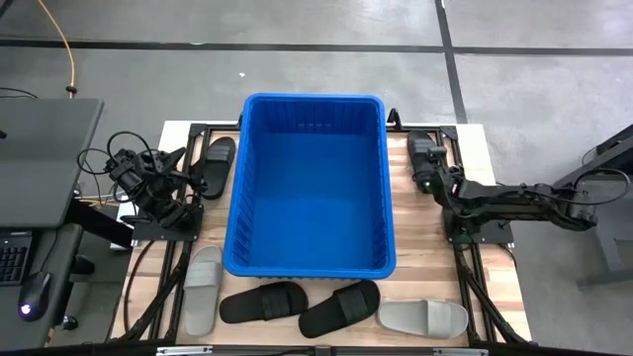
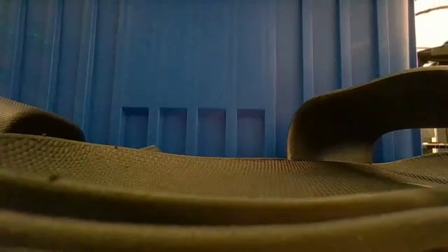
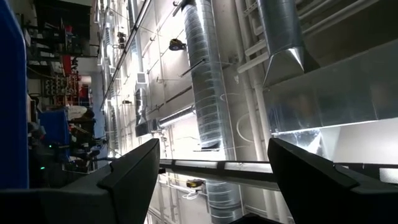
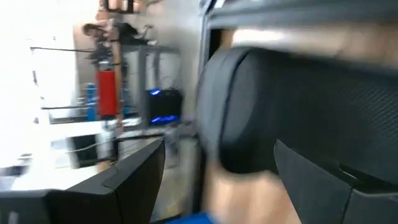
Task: Pick and place slides into bin
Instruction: Put the top right black slide into the blue container
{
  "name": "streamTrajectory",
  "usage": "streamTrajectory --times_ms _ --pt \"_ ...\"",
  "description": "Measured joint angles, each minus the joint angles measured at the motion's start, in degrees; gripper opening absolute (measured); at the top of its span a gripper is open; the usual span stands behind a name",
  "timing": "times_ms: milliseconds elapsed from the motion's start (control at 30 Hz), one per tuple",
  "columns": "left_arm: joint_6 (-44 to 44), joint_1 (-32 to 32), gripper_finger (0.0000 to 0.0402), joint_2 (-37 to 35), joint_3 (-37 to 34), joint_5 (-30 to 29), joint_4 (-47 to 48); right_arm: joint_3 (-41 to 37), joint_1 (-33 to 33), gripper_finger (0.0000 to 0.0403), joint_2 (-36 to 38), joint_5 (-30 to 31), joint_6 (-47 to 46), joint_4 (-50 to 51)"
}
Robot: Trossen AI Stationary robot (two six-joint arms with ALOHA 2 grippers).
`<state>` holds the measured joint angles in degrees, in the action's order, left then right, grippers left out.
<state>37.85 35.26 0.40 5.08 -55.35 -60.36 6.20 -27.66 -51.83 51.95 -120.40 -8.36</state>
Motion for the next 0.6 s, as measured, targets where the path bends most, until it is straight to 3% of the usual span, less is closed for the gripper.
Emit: streamTrajectory --times_ms 133,267,367,600 --pt "-0.02 -0.01 0.0289 0.01 0.0 -0.2 -0.04 0.13 -0.98 0.0291 0.04 -2.37 7.1 -7.73" --pt "-0.04 -0.01 0.0289 -0.01 0.0 -2.04 -0.07 1.42 -2.77 0.0291 -0.02 -3.14 0.96 -2.94" --pt "-0.04 0.0 0.0289 -0.01 0.0 -2.1 -0.11 2.62 -3.86 0.0291 0.13 -3.62 2.31 -2.77" --pt "-0.06 -0.01 0.0289 -0.01 0.0 -3.41 -0.07 5.19 -8.15 0.0291 -2.65 -10.71 -1.72 4.58"
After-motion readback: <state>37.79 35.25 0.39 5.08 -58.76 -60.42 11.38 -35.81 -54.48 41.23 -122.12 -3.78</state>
